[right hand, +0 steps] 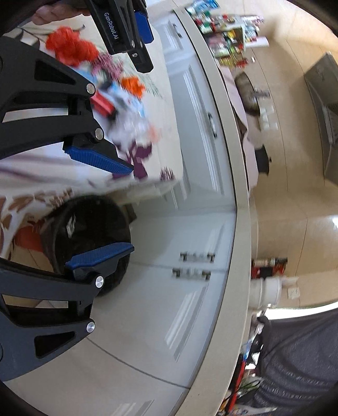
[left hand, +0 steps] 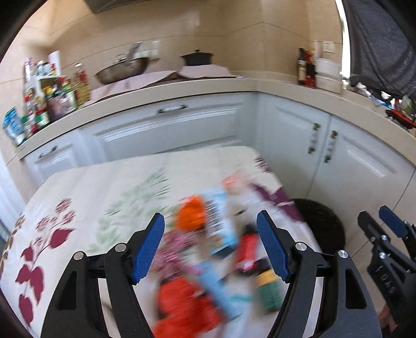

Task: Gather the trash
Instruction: 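Move both open tools back over the table items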

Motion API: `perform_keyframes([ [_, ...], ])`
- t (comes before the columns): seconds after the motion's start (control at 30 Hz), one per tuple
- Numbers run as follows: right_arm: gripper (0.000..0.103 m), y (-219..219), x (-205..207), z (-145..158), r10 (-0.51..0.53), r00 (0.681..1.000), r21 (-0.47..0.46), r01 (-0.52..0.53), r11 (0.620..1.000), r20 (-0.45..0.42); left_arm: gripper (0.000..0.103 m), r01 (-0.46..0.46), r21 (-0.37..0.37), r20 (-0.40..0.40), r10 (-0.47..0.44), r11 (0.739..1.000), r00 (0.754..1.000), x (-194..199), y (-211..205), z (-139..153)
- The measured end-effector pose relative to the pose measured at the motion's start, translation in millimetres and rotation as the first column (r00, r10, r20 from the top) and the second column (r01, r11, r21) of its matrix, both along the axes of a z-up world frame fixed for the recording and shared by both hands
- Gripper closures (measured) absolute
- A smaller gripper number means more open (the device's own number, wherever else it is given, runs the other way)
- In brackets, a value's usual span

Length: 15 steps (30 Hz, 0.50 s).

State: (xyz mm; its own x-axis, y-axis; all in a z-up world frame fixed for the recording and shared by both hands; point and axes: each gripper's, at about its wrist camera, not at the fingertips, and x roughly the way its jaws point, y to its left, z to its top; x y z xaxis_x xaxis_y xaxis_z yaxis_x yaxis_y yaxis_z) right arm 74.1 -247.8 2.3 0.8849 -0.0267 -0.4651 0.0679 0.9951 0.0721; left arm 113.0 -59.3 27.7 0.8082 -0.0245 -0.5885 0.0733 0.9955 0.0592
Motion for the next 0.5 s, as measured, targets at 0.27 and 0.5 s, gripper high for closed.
perform_keyframes([
  [0.27, 0.050, 68.0, -23.6, -10.7, 0.119, 0.993, -0.015, -0.119, 0.993, -0.026, 0.032, -0.137, 0.026, -0.030, 0.138, 0.990, 0.990, -28.3, 72.6, -21.0],
  [0.5, 0.050, 115.5, -38.5, -23.6, 0.201, 0.978, -0.036, -0.203, 0.978, -0.054, 0.032, -0.201, 0.041, -0.025, 0.202, 0.979, 0.979, -51.1, 111.2, -32.7],
])
